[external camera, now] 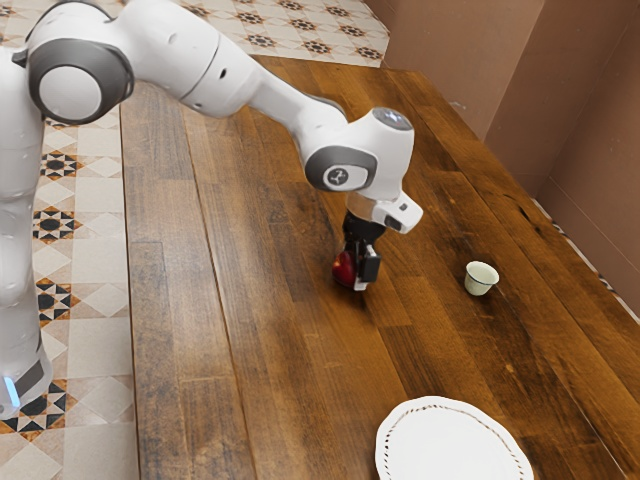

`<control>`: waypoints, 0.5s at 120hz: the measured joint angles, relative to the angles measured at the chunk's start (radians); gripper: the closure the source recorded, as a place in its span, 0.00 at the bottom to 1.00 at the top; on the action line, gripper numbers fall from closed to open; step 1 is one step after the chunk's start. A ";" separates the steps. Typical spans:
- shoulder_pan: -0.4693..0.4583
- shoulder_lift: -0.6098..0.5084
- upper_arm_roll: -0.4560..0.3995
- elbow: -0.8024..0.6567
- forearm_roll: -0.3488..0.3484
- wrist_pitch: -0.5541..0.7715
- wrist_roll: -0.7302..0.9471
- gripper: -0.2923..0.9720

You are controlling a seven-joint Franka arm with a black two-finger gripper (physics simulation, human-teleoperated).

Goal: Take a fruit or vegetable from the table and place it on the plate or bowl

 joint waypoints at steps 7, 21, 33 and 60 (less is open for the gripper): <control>0.000 0.004 0.000 -0.001 0.000 0.004 0.001 0.24; 0.000 0.007 0.000 -0.008 -0.001 0.011 0.002 0.32; 0.000 0.006 0.000 -0.009 0.001 0.015 0.002 0.45; 0.002 -0.017 0.000 -0.009 0.009 0.009 -0.004 0.49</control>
